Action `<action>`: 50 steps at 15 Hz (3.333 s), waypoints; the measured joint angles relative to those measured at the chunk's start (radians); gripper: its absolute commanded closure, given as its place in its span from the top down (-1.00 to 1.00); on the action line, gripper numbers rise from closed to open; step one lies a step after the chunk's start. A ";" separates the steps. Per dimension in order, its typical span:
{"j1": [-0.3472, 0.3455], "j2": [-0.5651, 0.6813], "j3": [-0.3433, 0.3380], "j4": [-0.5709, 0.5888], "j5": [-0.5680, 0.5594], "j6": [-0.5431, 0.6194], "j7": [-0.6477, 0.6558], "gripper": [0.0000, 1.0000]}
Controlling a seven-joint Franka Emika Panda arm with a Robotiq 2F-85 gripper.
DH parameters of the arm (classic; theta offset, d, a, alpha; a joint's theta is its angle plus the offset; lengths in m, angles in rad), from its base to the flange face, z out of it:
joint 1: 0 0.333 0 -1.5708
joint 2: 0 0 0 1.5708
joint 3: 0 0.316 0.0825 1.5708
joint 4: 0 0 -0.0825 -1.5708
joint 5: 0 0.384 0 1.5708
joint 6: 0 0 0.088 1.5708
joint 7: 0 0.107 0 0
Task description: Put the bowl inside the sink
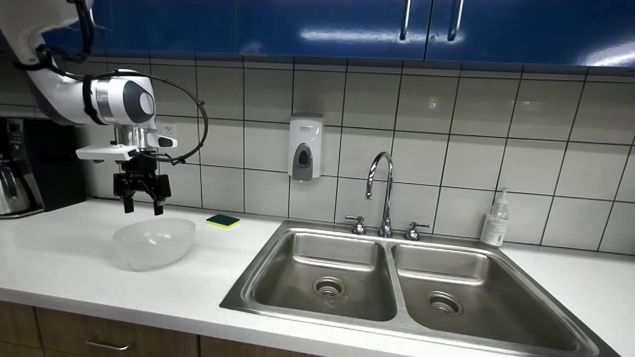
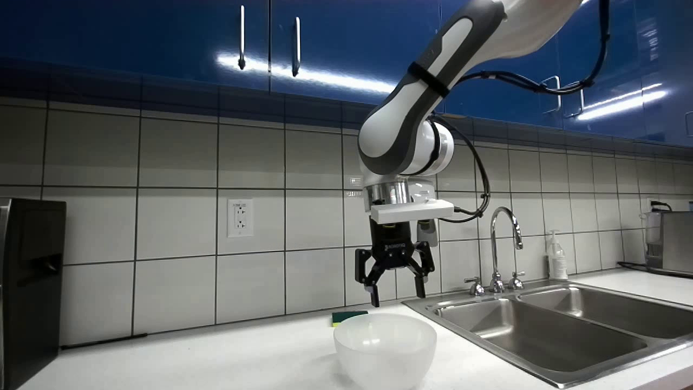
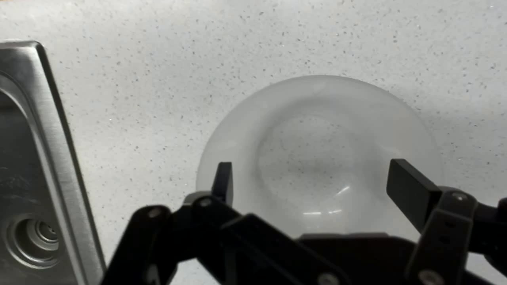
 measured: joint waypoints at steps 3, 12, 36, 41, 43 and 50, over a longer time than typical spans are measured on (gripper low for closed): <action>0.038 0.035 0.000 0.048 0.000 0.000 0.020 1.00; 0.101 0.147 -0.008 0.140 -0.001 0.000 0.041 1.00; 0.204 0.416 -0.076 0.378 -0.046 -0.001 0.073 0.02; 0.204 0.416 -0.084 0.381 -0.046 -0.002 0.073 -0.78; 0.204 0.416 -0.089 0.381 -0.046 -0.003 0.073 -0.99; 0.205 0.400 -0.104 0.388 -0.067 -0.042 0.073 -0.97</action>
